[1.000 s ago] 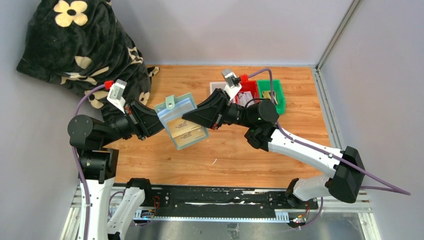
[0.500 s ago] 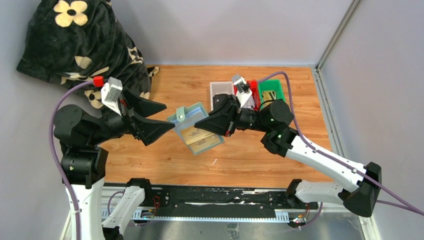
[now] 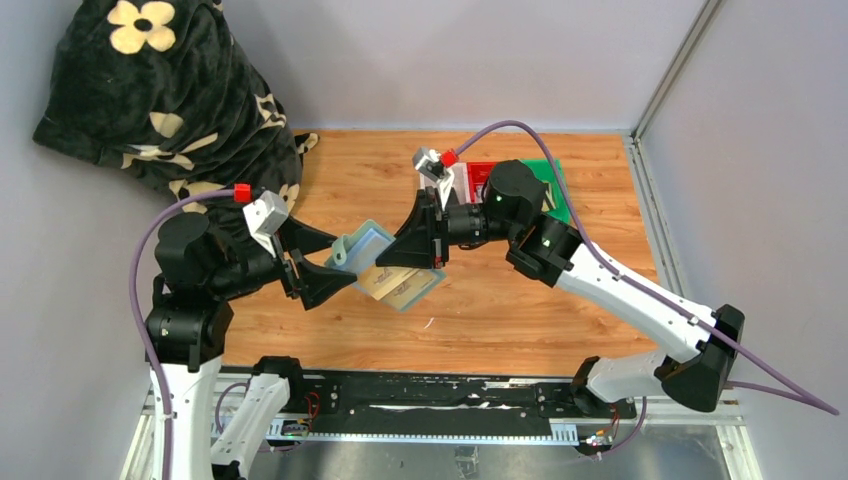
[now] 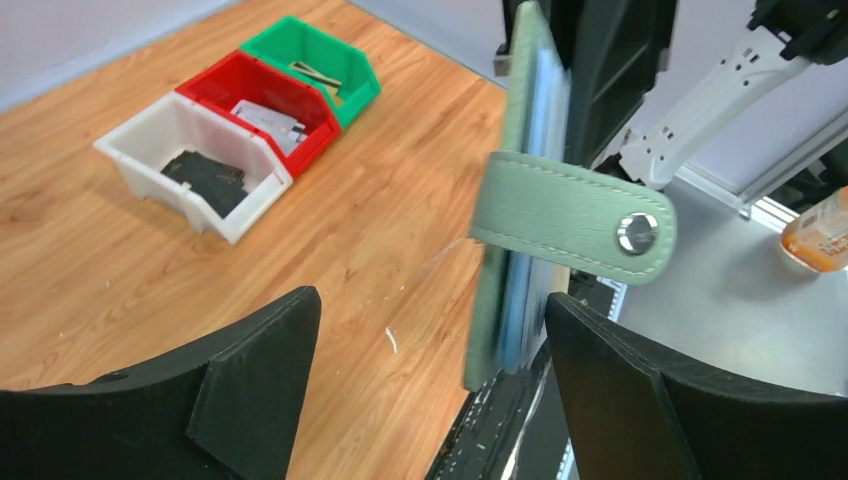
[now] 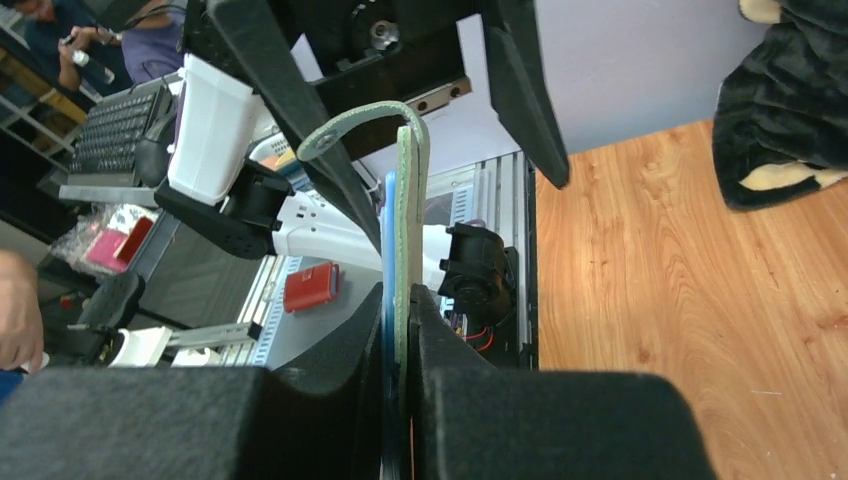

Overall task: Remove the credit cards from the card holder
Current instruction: Remove the credit card from the card holder.

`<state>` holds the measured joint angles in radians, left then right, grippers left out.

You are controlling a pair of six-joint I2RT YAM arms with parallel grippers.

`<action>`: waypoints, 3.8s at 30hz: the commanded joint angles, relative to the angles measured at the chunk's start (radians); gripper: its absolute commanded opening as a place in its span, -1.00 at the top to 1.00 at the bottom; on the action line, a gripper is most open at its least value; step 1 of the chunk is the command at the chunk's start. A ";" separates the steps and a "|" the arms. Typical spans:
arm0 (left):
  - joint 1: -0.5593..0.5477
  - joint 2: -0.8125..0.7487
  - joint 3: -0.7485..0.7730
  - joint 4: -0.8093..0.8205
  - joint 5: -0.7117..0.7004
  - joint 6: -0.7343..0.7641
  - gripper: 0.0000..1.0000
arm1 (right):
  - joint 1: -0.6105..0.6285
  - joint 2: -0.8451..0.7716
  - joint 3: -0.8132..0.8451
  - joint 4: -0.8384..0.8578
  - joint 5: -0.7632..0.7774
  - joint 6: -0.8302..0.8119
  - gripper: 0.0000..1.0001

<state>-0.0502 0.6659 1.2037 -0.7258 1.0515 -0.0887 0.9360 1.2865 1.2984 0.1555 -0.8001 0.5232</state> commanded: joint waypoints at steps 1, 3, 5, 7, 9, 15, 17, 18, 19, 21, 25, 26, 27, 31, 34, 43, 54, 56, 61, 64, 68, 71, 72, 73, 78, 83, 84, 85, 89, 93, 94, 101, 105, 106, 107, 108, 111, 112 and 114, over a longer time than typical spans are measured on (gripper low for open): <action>-0.005 -0.013 -0.021 -0.064 -0.024 0.139 -0.79 | 0.014 0.033 0.086 -0.150 -0.092 -0.110 1.00; -0.007 -0.015 -0.034 -0.064 0.018 0.122 -0.81 | 0.019 0.050 0.108 -0.198 -0.096 -0.126 1.00; -0.008 -0.019 -0.052 -0.064 0.057 0.104 -0.79 | 0.023 0.075 0.134 -0.221 -0.102 -0.134 1.00; -0.014 -0.023 -0.076 -0.064 0.090 0.095 -0.76 | 0.028 0.101 0.164 -0.239 -0.112 -0.140 1.00; -0.025 -0.024 -0.109 -0.064 0.126 0.053 -0.73 | 0.038 0.126 0.203 -0.255 -0.120 -0.151 1.00; -0.048 -0.015 -0.168 -0.066 0.128 0.042 -0.42 | 0.076 0.192 0.286 -0.300 -0.139 -0.190 1.00; -0.048 -0.001 -0.158 -0.068 0.135 0.040 -0.27 | 0.087 0.207 0.304 -0.322 -0.141 -0.203 1.00; -0.048 0.007 -0.151 -0.069 0.138 0.037 -0.18 | 0.090 0.213 0.307 -0.325 -0.144 -0.203 1.00; -0.048 0.012 -0.148 -0.070 0.141 0.036 -0.07 | 0.091 0.217 0.309 -0.325 -0.148 -0.203 1.00; -0.048 0.023 -0.141 -0.072 0.146 0.030 0.22 | 0.091 0.222 0.309 -0.327 -0.149 -0.198 0.95; -0.048 0.031 -0.130 -0.073 0.156 0.012 0.64 | 0.076 0.215 0.280 -0.289 -0.168 -0.154 0.29; -0.048 0.033 -0.127 -0.073 0.157 0.004 0.69 | 0.064 0.207 0.252 -0.248 -0.185 -0.113 0.22; -0.048 0.036 -0.121 -0.075 0.158 -0.006 0.79 | 0.048 0.188 0.212 -0.185 -0.203 -0.065 0.13; -0.048 0.055 -0.103 -0.075 0.173 -0.044 0.89 | -0.004 0.096 0.022 0.145 -0.231 0.145 0.02; -0.048 0.079 -0.074 -0.075 0.182 -0.073 0.94 | -0.014 0.030 -0.092 0.246 -0.218 0.190 0.01; -0.048 0.116 -0.024 -0.076 0.187 -0.135 0.93 | -0.022 -0.071 -0.209 0.285 -0.098 0.203 0.75; -0.048 0.067 -0.053 -0.073 0.157 -0.091 -0.42 | -0.019 0.021 0.030 -0.214 -0.113 -0.040 1.00; -0.048 0.078 -0.055 -0.073 0.159 -0.088 -0.33 | -0.014 0.037 0.079 -0.322 -0.113 -0.109 1.00; -0.048 0.086 -0.052 -0.073 0.181 -0.086 -0.21 | -0.001 0.072 0.155 -0.468 -0.094 -0.204 1.00; -0.048 0.080 -0.069 -0.072 0.195 -0.074 -0.14 | 0.012 0.092 0.195 -0.529 -0.089 -0.250 1.00; -0.048 0.071 -0.105 -0.072 0.210 -0.062 0.03 | 0.036 0.122 0.249 -0.582 -0.081 -0.294 1.00; -0.048 0.072 -0.129 -0.072 0.220 -0.053 0.15 | 0.044 0.141 0.283 -0.600 -0.080 -0.302 1.00; -0.048 0.072 -0.133 -0.071 0.227 -0.053 0.20 | 0.044 0.146 0.291 -0.604 -0.080 -0.305 1.00; -0.048 0.073 -0.137 -0.070 0.237 -0.051 0.27 | 0.044 0.149 0.296 -0.606 -0.080 -0.308 1.00; -0.048 0.062 -0.142 -0.067 0.272 -0.052 0.69 | 0.035 0.140 0.266 -0.587 -0.059 -0.317 0.79; -0.048 0.066 -0.131 -0.072 0.295 -0.065 0.92 | -0.035 0.100 0.132 -0.359 -0.140 -0.162 -0.02; -0.048 0.072 -0.128 -0.072 0.299 -0.069 0.94 | -0.049 0.086 0.106 -0.305 -0.150 -0.133 -0.14; -0.048 0.074 -0.124 -0.072 0.301 -0.074 0.96 | -0.064 0.073 0.083 -0.256 -0.161 -0.099 -0.24; -0.048 0.084 -0.102 -0.073 0.266 -0.086 1.00 | -0.164 0.009 0.014 -0.136 -0.134 0.003 -0.54; -0.047 0.090 -0.069 -0.074 0.156 -0.112 1.00 | -0.252 -0.103 -0.055 -0.118 0.009 0.041 -0.54; -0.047 0.092 -0.062 -0.073 0.125 -0.118 1.00 | -0.261 -0.147 -0.076 -0.116 0.052 0.043 -0.54; -0.048 0.054 -0.149 0.187 0.013 -0.403 1.00 | -0.252 -0.272 -0.216 0.096 0.042 0.199 -0.50; -0.048 -0.005 -0.235 0.434 -0.016 -0.617 1.00 | -0.184 -0.242 -0.243 0.145 -0.007 0.240 -0.46; -0.048 -0.010 -0.246 0.461 -0.020 -0.639 1.00 | -0.160 -0.230 -0.250 0.154 -0.006 0.241 -0.46; -0.047 -0.012 -0.248 0.479 -0.022 -0.651 1.00 | -0.142 -0.213 -0.258 0.164 -0.005 0.243 -0.45; -0.048 -0.008 -0.247 0.482 -0.019 -0.657 1.00 | -0.127 -0.204 -0.264 0.176 -0.009 0.246 -0.45; -0.047 0.004 -0.241 0.483 -0.006 -0.668 1.00 | -0.098 -0.158 -0.271 0.198 -0.022 0.256 -0.42; -0.049 0.004 -0.240 0.483 -0.001 -0.669 1.00 | -0.091 -0.147 -0.273 0.203 -0.023 0.257 -0.41; -0.048 0.000 -0.239 0.485 0.007 -0.669 1.00 | -0.088 -0.129 -0.276 0.216 -0.026 0.264 -0.41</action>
<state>-0.1001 0.6724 0.9524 -0.3183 1.0458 -0.6994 0.8280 1.1473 1.0302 0.2928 -0.7940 0.7597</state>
